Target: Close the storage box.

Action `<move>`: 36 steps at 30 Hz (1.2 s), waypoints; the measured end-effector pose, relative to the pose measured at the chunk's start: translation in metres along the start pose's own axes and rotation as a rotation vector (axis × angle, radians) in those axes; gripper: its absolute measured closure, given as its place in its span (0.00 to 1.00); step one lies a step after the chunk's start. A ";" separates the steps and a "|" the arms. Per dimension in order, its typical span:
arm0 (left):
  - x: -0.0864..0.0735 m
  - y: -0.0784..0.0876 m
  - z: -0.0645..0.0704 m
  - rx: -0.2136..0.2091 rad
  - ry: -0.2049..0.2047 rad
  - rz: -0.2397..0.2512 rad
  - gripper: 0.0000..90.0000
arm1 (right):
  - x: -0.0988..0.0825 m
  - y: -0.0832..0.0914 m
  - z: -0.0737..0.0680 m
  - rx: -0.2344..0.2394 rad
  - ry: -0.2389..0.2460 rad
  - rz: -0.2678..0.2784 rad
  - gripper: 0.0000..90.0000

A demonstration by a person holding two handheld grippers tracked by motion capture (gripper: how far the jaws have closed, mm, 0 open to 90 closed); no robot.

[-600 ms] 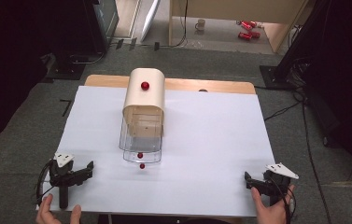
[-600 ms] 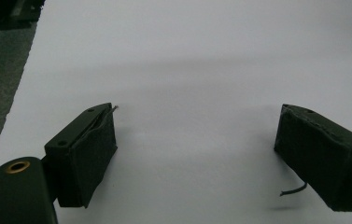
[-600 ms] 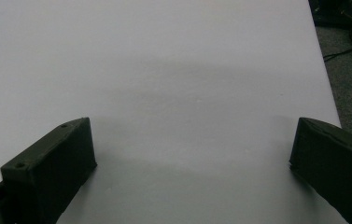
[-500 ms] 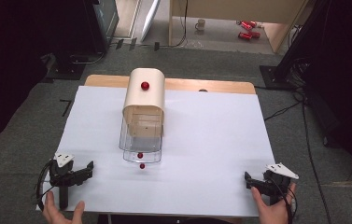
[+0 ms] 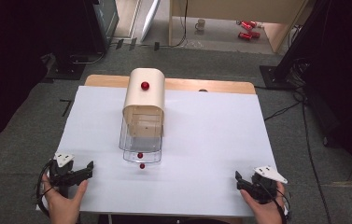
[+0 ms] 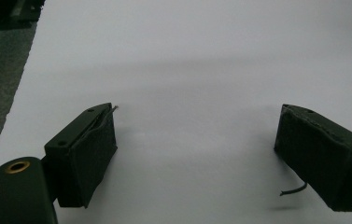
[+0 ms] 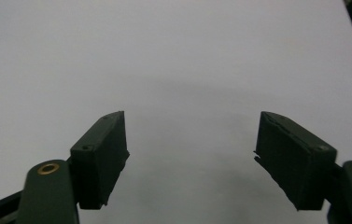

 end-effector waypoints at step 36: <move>0.000 0.000 0.000 0.003 -0.002 0.000 0.14 | 0.031 0.003 -0.212 0.365 0.153 0.084 0.51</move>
Point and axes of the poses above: each handheld gripper's, and its own axes: y roughly backward along the jaws, x roughly out of its top, z roughly to its right, the point moved 5 cm from there along -y, roughly forward along the jaws, and after that the axes turned 10 degrees about -y, right-handed, at the moved point
